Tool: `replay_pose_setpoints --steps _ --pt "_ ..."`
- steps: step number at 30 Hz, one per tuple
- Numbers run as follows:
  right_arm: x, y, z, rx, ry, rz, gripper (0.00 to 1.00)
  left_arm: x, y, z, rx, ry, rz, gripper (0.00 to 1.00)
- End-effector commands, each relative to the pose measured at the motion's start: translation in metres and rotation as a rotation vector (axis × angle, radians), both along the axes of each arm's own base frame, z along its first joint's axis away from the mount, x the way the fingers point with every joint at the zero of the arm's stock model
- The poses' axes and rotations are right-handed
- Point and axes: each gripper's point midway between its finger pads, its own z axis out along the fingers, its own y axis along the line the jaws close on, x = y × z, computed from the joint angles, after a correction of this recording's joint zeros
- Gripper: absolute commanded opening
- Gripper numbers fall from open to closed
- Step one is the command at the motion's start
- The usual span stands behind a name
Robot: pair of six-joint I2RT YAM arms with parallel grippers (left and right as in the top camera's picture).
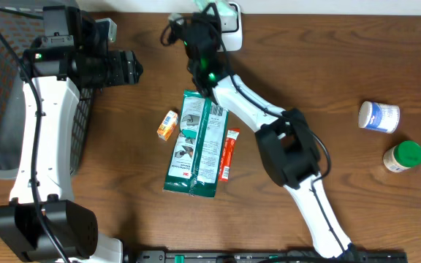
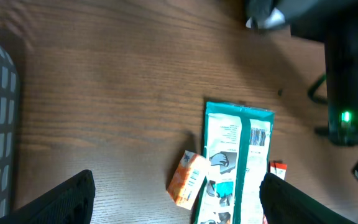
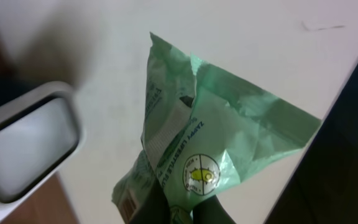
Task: Scan the item barcode
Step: 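Hold the pouch in front of the scanner with the right gripper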
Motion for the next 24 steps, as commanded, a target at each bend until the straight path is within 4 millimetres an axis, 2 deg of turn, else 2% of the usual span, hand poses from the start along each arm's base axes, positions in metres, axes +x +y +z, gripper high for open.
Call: replay_pose_setpoints --steps 1,8,11,14,24 --pt "0.019 -0.008 0.027 0.051 -0.072 -0.053 0.01 -0.001 0.003 -0.001 0.016 -0.001 -0.006 0.80" --pt "0.040 -0.028 -0.022 0.033 -0.003 -0.074 0.01 -0.001 0.003 -0.001 0.016 -0.001 -0.006 0.80" --pt "0.046 -0.035 -0.041 0.142 -0.005 -0.085 0.01 -0.001 0.003 -0.001 0.016 -0.001 -0.006 0.80" --pt "0.049 -0.034 -0.054 0.230 0.004 -0.072 0.01 -0.001 0.003 -0.001 0.016 -0.001 -0.006 0.81" --pt "0.044 -0.023 -0.077 0.350 0.060 -0.055 0.01 -0.001 0.003 -0.001 0.016 -0.001 -0.006 0.81"
